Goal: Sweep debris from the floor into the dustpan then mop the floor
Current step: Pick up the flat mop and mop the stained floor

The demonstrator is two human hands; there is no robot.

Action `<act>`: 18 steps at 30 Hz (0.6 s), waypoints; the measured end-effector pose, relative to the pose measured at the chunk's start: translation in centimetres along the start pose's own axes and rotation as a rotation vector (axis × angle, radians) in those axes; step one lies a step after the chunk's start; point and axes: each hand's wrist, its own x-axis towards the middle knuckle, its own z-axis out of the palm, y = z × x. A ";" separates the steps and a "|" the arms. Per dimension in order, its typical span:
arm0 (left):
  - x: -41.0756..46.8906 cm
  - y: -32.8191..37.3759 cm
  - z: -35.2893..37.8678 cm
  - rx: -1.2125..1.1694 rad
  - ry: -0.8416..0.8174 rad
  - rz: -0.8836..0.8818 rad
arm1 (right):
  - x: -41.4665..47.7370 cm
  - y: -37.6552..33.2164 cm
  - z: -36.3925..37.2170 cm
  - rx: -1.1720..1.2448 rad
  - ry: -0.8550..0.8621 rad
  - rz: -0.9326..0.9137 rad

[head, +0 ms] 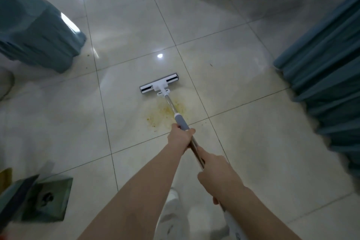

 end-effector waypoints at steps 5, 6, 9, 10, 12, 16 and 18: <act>-1.0 -2.2 -1.1 0.031 -0.040 -0.026 | -0.8 -0.1 2.5 0.062 -0.002 -0.019; -1.3 -2.7 -1.3 0.035 -0.031 -0.013 | -1.0 -0.1 3.0 0.067 0.010 -0.024; -2.4 -4.5 -1.4 0.016 -0.008 0.006 | -1.7 0.4 5.1 0.062 0.022 -0.020; -3.0 -5.2 -1.3 0.018 -0.011 0.000 | -2.1 0.8 5.9 0.056 0.025 -0.016; -4.7 -6.8 -0.7 0.041 -0.021 -0.007 | -3.4 2.1 7.5 0.045 0.034 -0.011; -9.6 -11.6 2.0 0.090 -0.044 -0.023 | -8.0 6.8 11.5 0.034 0.035 -0.021; -12.7 -15.1 4.0 0.053 -0.057 -0.051 | -11.4 9.9 13.8 0.044 0.025 -0.012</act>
